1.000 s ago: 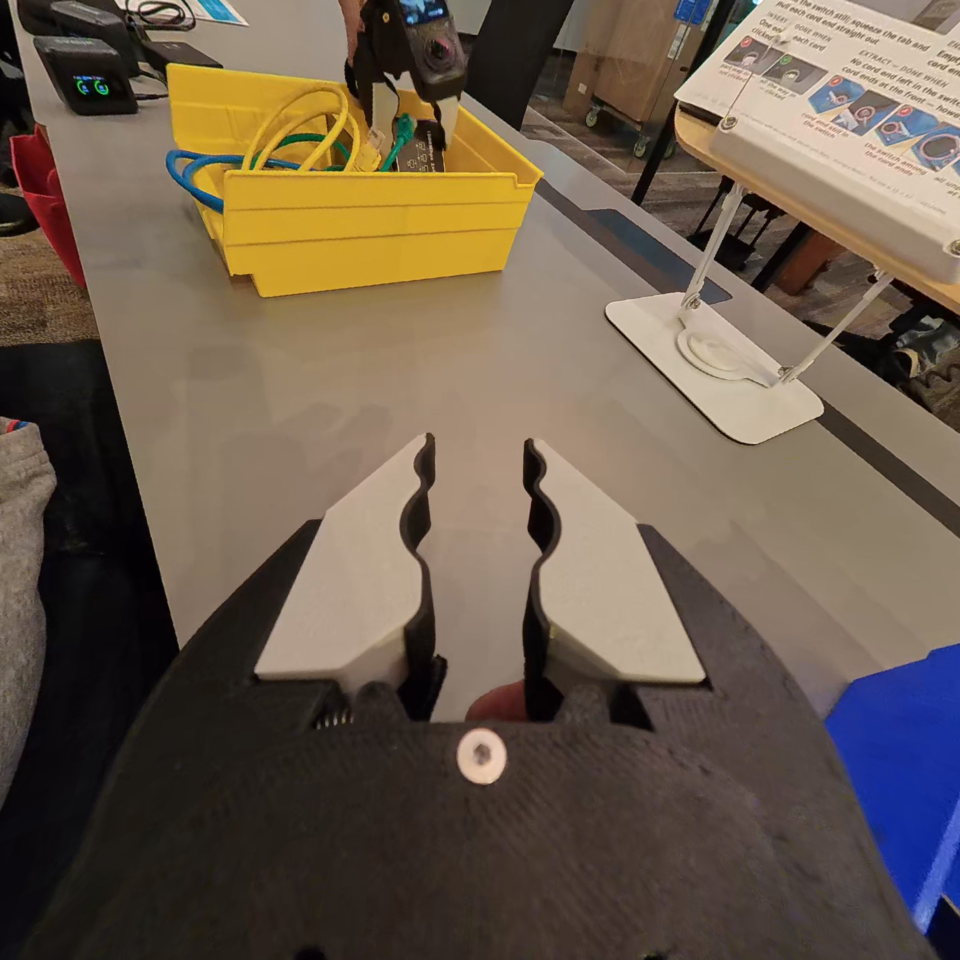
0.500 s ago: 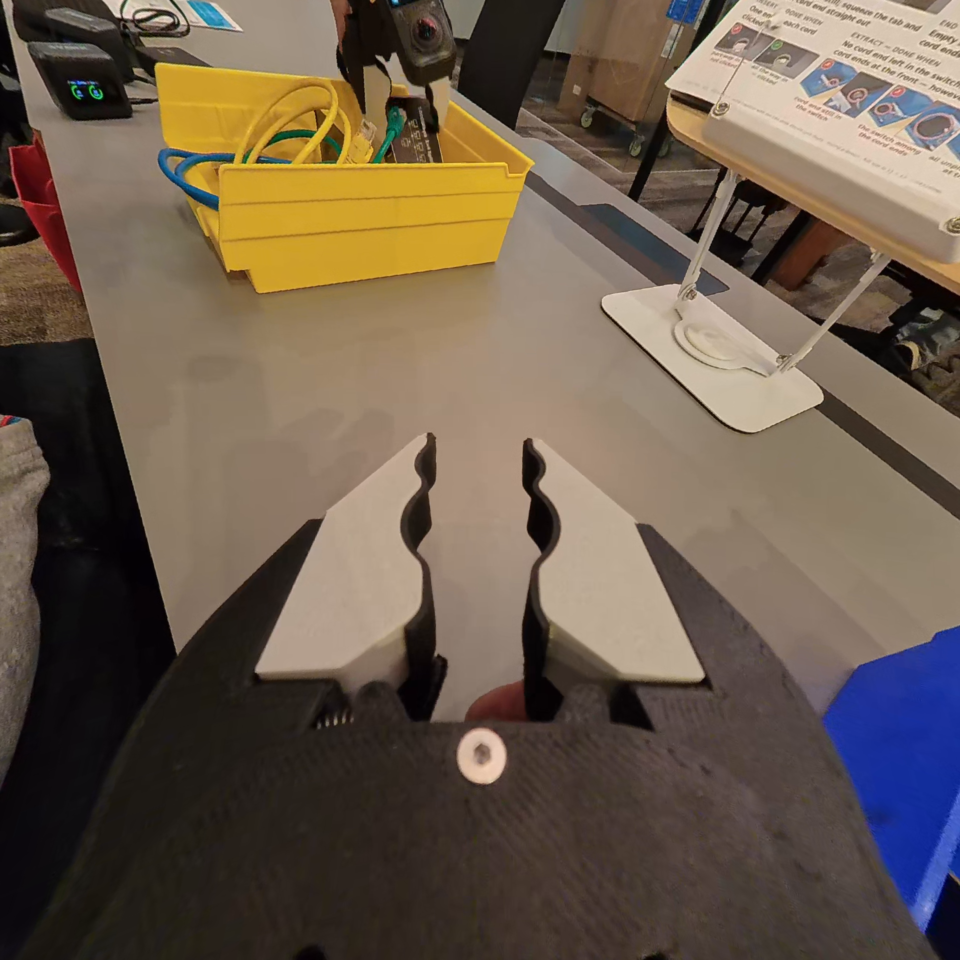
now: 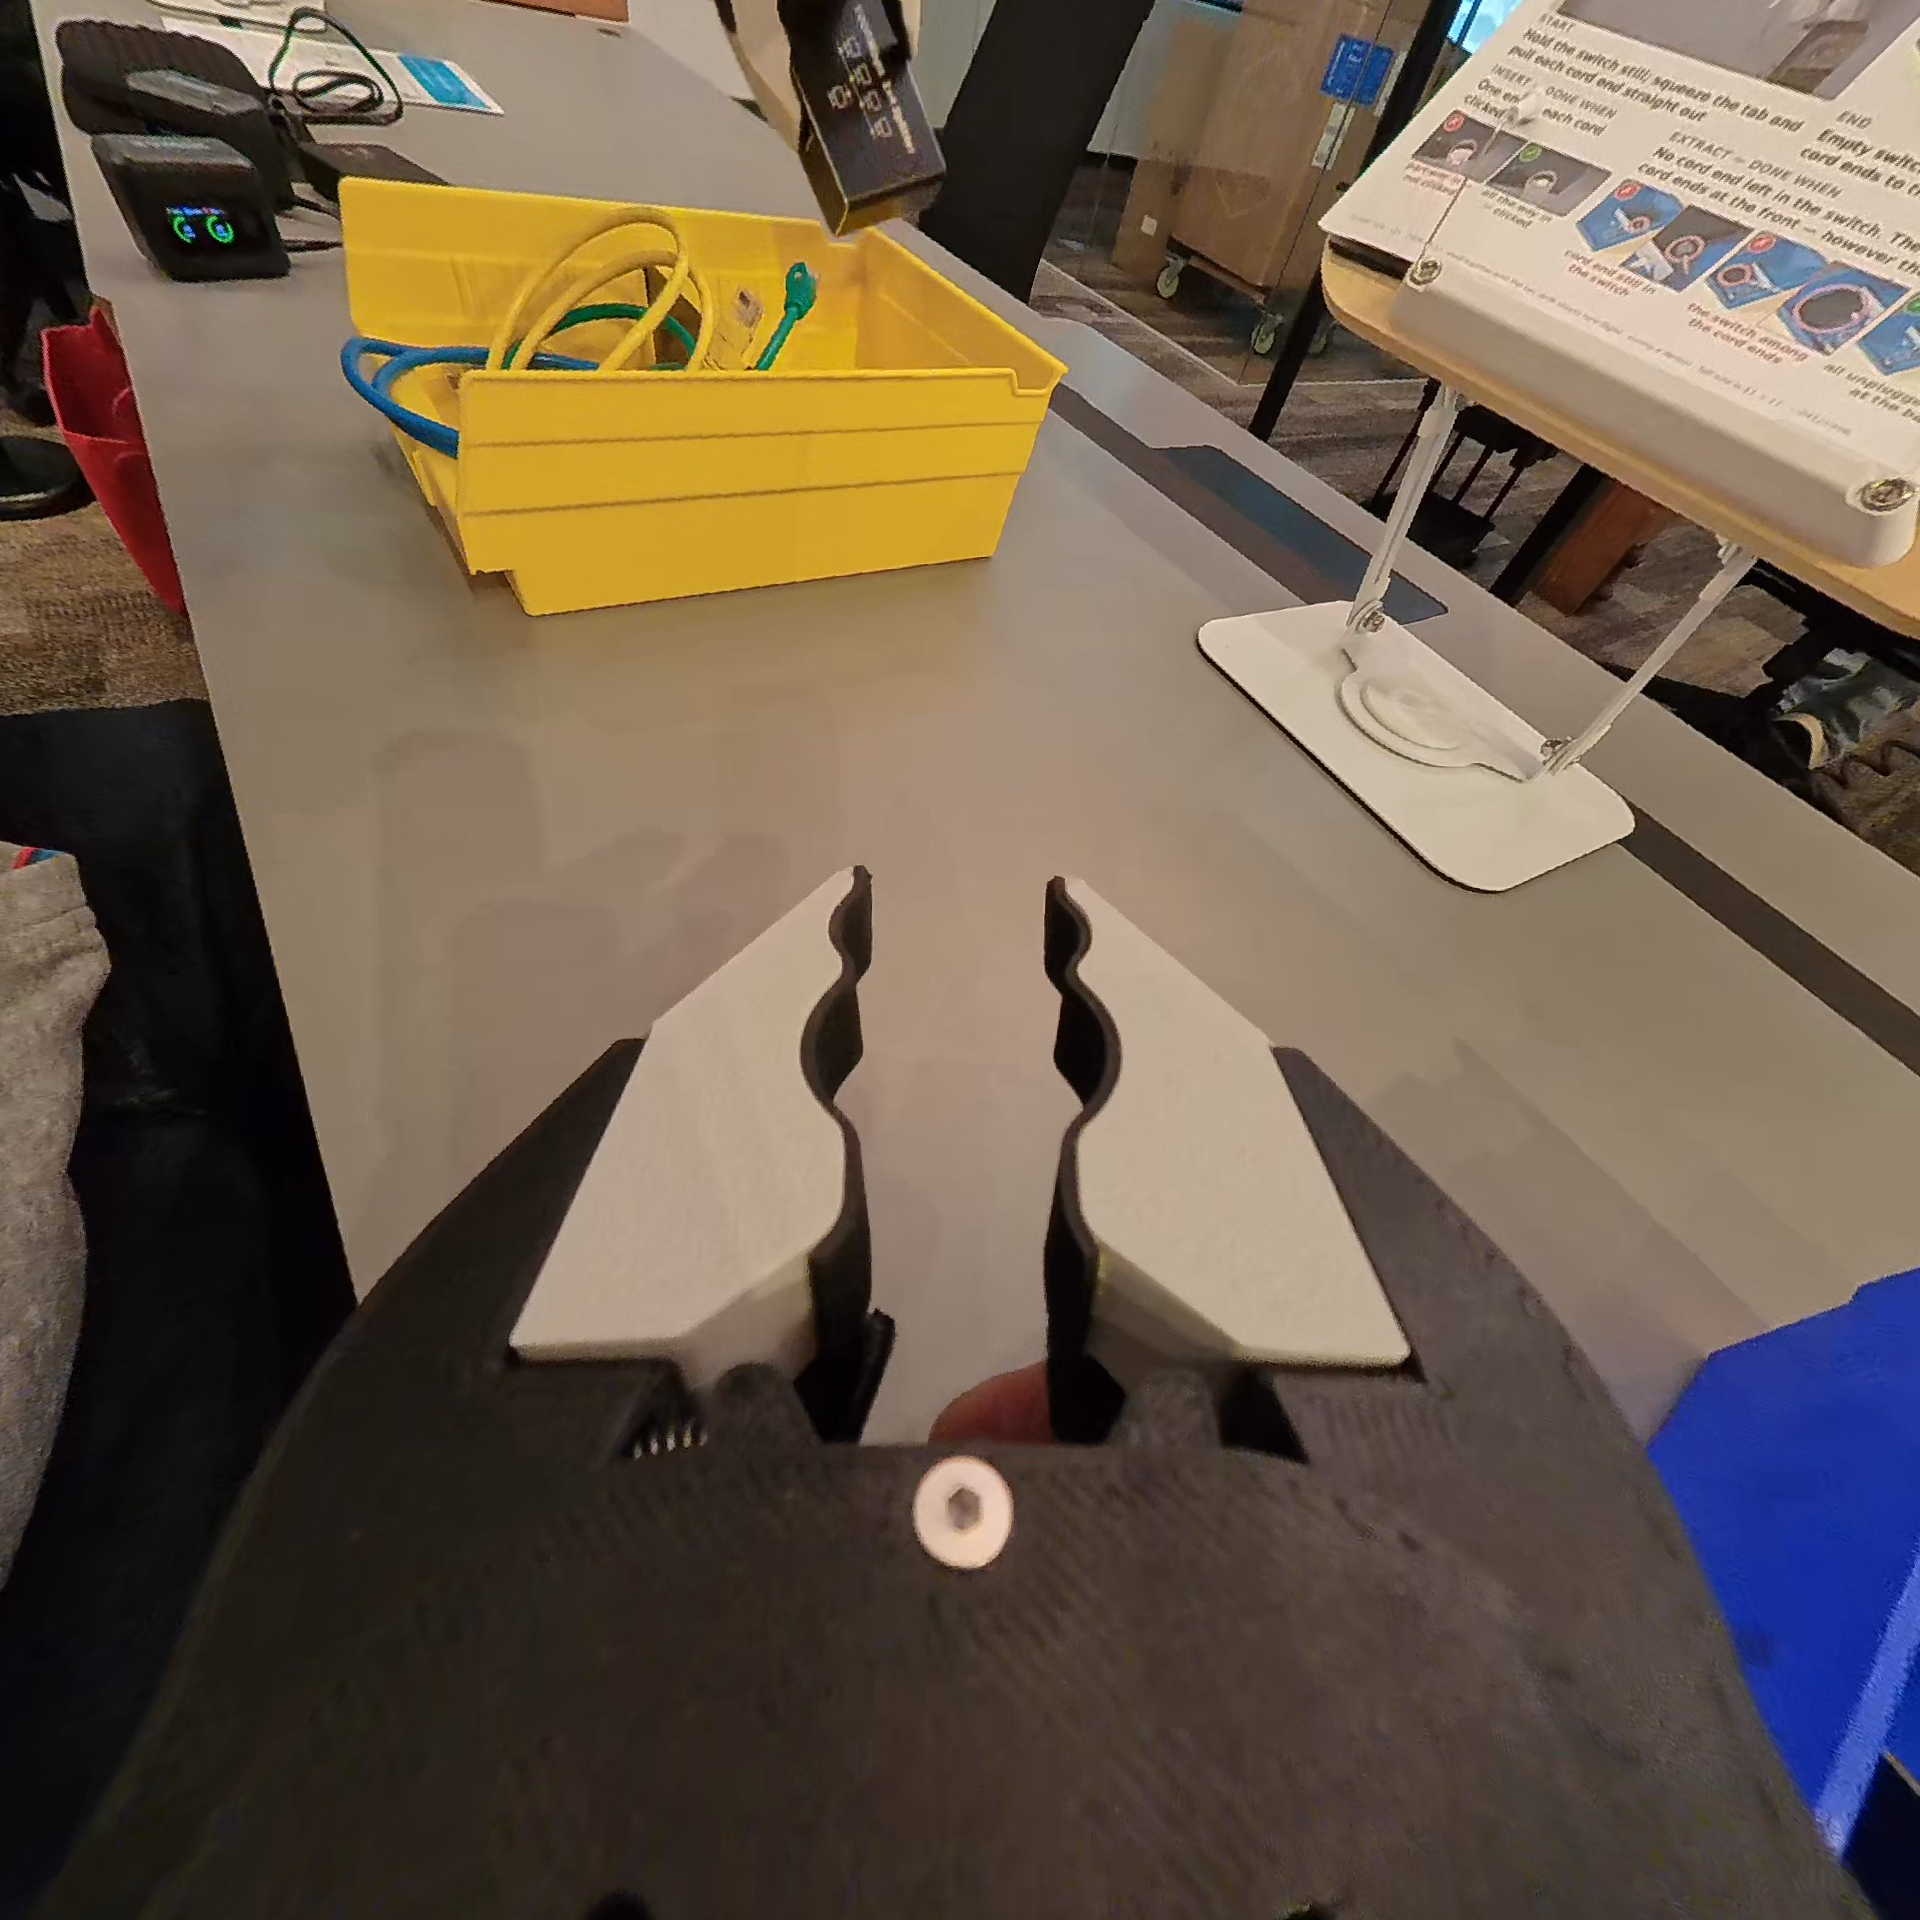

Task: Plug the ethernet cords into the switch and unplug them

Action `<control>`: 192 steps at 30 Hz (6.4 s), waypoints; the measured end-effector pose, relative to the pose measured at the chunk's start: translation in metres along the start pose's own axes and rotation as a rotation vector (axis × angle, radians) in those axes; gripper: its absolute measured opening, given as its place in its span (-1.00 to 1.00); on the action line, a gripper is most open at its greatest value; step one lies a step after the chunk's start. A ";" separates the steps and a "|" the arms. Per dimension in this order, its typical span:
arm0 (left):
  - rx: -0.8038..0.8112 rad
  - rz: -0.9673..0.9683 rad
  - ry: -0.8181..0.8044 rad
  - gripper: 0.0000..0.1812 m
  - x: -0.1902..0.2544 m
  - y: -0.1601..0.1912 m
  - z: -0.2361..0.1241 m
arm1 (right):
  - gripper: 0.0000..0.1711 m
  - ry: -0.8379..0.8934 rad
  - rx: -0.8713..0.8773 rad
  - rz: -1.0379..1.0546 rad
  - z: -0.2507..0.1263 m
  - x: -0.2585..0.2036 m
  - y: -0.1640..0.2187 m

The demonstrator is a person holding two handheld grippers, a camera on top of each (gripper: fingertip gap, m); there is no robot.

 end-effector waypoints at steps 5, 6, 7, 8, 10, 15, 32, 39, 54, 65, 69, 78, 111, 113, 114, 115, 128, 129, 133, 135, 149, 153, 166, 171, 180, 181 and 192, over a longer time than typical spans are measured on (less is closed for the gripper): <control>0.071 -0.002 -0.080 -0.26 -0.022 -0.020 -0.035 | -0.64 0.011 0.013 -0.001 -0.007 0.001 -0.001; 0.090 0.006 -0.091 -0.25 -0.025 -0.028 -0.043 | -0.64 0.014 0.015 0.001 -0.008 0.001 -0.001; 0.108 0.020 -0.099 -0.26 -0.028 -0.037 -0.050 | -0.64 0.017 0.018 0.003 -0.009 0.002 -0.001; 0.133 0.037 -0.101 -0.25 -0.029 -0.048 -0.058 | -0.64 0.019 0.021 0.005 -0.011 0.002 -0.001; 0.186 0.078 -0.102 -0.25 -0.031 -0.076 -0.072 | -0.64 0.021 0.029 0.007 -0.013 0.002 -0.001; 0.324 0.219 -0.081 -0.25 -0.024 -0.161 -0.098 | -0.64 0.028 0.047 0.008 -0.021 0.001 -0.002; 0.599 0.580 0.186 -0.26 0.092 -0.381 -0.057 | -0.61 0.081 0.036 0.092 -0.049 0.009 0.019; 0.621 0.602 0.273 -0.26 0.133 -0.400 -0.025 | -0.27 0.118 0.085 0.264 -0.050 0.018 0.002; 0.630 0.508 0.232 -0.12 0.133 -0.394 -0.020 | -0.09 0.088 -0.032 0.244 -0.018 0.016 0.016; 0.481 0.131 -0.113 -0.33 0.022 -0.218 -0.121 | -0.16 0.062 0.024 0.213 -0.017 0.017 -0.004; 0.366 -0.022 -0.095 -0.42 0.033 -0.127 -0.110 | -0.19 0.030 0.022 0.209 -0.009 0.011 -0.008; 0.343 -0.238 -0.044 -0.37 0.078 -0.045 -0.041 | -0.20 -0.005 -0.025 0.163 0.005 -0.006 -0.023; 0.817 -0.777 -0.123 -0.79 0.085 -0.072 -0.108 | -0.21 -0.052 -0.023 0.217 0.012 -0.022 -0.018; 0.855 -0.810 -0.171 -0.79 0.073 -0.059 -0.124 | -0.21 -0.052 -0.018 0.215 0.011 -0.022 -0.019; 0.863 -0.824 -0.210 -0.79 0.066 -0.053 -0.131 | -0.21 -0.052 -0.015 0.215 0.011 -0.022 -0.019; 0.878 -0.831 -0.238 -0.79 0.060 -0.048 -0.138 | -0.21 -0.052 -0.014 0.216 0.010 -0.022 -0.020; 1.200 -0.816 -0.375 -0.80 0.029 -0.117 -0.229 | -0.28 -0.081 0.008 0.116 0.019 -0.032 -0.049; 1.209 -0.795 -0.371 -0.80 0.032 -0.136 -0.230 | -0.31 -0.079 0.014 0.098 0.019 -0.033 -0.054; 1.251 -0.740 -0.381 -0.79 0.047 -0.201 -0.226 | -0.39 -0.036 0.055 0.040 0.023 -0.027 -0.080; 1.274 -0.731 -0.344 -0.80 0.056 -0.228 -0.219 | -0.39 0.002 0.070 0.009 0.027 -0.021 -0.090; 1.357 -0.776 -0.273 -0.80 0.097 -0.278 -0.215 | -0.88 -0.005 0.105 -0.083 0.096 -0.018 -0.118; 1.371 -0.793 -0.268 -0.80 0.099 -0.269 -0.210 | -0.98 -0.025 0.102 -0.093 0.100 -0.014 -0.120; 1.419 -0.734 -0.210 -0.82 0.100 -0.249 -0.200 | -0.98 -0.092 0.142 -0.111 0.111 -0.009 -0.123; 1.392 -0.672 -0.207 -0.79 0.100 -0.242 -0.196 | -0.98 -0.117 0.156 -0.119 0.110 -0.006 -0.117; 1.354 -0.594 -0.152 -0.62 0.105 -0.245 -0.186 | -0.98 -0.201 0.158 -0.206 0.114 -0.012 -0.107; 1.359 -0.595 -0.154 -0.67 0.106 -0.246 -0.186 | -0.98 -0.215 0.157 -0.215 0.115 -0.013 -0.107; 1.200 -0.891 -0.212 -0.86 0.089 -0.241 -0.168 | -0.45 0.153 0.059 -0.509 0.112 -0.005 -0.117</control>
Point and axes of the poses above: each gripper's, where its closed fingertips meet, z out along the fingers, y out of its underside, x = y × z across the jaws, the point moved 5 cm from there along -z, back along the fingers, and after that the axes turned 1 degree about z, right-handed, at the moved point
